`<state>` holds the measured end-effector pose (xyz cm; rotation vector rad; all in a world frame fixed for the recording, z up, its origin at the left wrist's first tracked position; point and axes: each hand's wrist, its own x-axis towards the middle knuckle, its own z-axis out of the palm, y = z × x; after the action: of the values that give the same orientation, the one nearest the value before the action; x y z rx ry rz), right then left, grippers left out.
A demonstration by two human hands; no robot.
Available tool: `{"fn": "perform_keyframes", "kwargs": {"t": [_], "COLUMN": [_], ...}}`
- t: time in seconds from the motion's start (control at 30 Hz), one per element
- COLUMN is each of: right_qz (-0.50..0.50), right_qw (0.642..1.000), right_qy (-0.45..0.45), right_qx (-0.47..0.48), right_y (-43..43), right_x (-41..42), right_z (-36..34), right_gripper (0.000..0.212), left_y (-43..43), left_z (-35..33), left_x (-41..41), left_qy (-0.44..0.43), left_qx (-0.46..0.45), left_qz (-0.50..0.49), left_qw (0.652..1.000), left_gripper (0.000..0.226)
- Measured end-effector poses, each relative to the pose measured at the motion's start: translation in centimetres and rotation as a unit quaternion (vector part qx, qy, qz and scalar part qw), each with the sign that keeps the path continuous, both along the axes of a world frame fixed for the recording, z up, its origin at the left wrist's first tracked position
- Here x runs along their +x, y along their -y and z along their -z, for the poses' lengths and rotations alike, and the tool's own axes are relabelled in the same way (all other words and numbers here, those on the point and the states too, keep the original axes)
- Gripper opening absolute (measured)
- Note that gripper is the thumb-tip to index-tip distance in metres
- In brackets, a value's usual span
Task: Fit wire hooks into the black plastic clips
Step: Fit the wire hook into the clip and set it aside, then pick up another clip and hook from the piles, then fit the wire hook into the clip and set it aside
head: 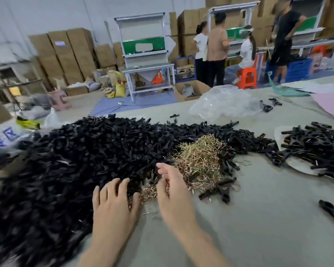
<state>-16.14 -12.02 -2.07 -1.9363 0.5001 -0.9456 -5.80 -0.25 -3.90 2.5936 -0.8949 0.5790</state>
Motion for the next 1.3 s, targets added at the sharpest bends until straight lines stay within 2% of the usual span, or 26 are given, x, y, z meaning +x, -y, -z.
{"fn": "perform_keyframes", "kwargs": {"t": [0.13,0.3,0.4,0.53,0.63,0.73,0.9,1.03,1.13,1.23,1.3], "right_qz": [0.035,0.083,0.066,0.064,0.044,0.026,0.020,-0.035,-0.018,0.022,0.033], "right_qw": [0.976,0.932,0.919,0.925,0.935,0.940,0.962,0.986,0.979,0.959,0.946], "right_qy": [-0.101,-0.198,-0.252,-0.230,-0.213,-0.210,-0.131,-0.055,-0.088,-0.168,-0.206], "right_qx": [-0.189,-0.291,-0.296,-0.297,-0.279,-0.266,-0.241,-0.153,-0.183,-0.226,-0.247], "right_y": [-1.0,0.6,1.1,1.5,1.6,1.5,1.2,0.9,1.1,1.7,1.9], "right_x": [3.2,5.3,6.1,6.1,5.9,5.8,5.7,5.4,5.2,5.2,5.2], "right_z": [1.2,1.9,2.5,2.6,2.4,2.1,1.6,1.4,1.6,1.9,2.2], "right_gripper": [0.038,0.042,0.042,0.026,0.013,0.010,0.017,0.029,0.027,0.028,0.029], "left_y": [-0.8,0.4,0.6,0.6,0.5,0.3,0.3,0.7,0.6,0.2,0.2], "left_z": [0.4,0.3,0.6,1.1,1.1,0.9,0.4,0.3,0.8,0.9,0.8], "left_x": [1.8,3.9,4.9,5.4,5.3,5.3,5.0,4.6,4.7,4.9,4.9], "left_qy": [-0.038,-0.007,0.042,0.074,0.057,0.046,0.018,0.020,0.016,-0.007,-0.032], "left_qx": [0.017,0.044,0.044,0.008,-0.007,-0.039,-0.131,-0.155,-0.119,-0.055,-0.054], "left_qz": [-0.021,-0.015,0.000,0.018,0.033,0.048,0.100,0.163,0.144,0.080,0.073], "left_qw": [0.999,0.999,0.998,0.997,0.998,0.997,0.986,0.974,0.982,0.995,0.995], "left_gripper": [0.065,0.057,0.049,0.022,0.023,0.023,0.034,0.048,0.050,0.055,0.053]}}
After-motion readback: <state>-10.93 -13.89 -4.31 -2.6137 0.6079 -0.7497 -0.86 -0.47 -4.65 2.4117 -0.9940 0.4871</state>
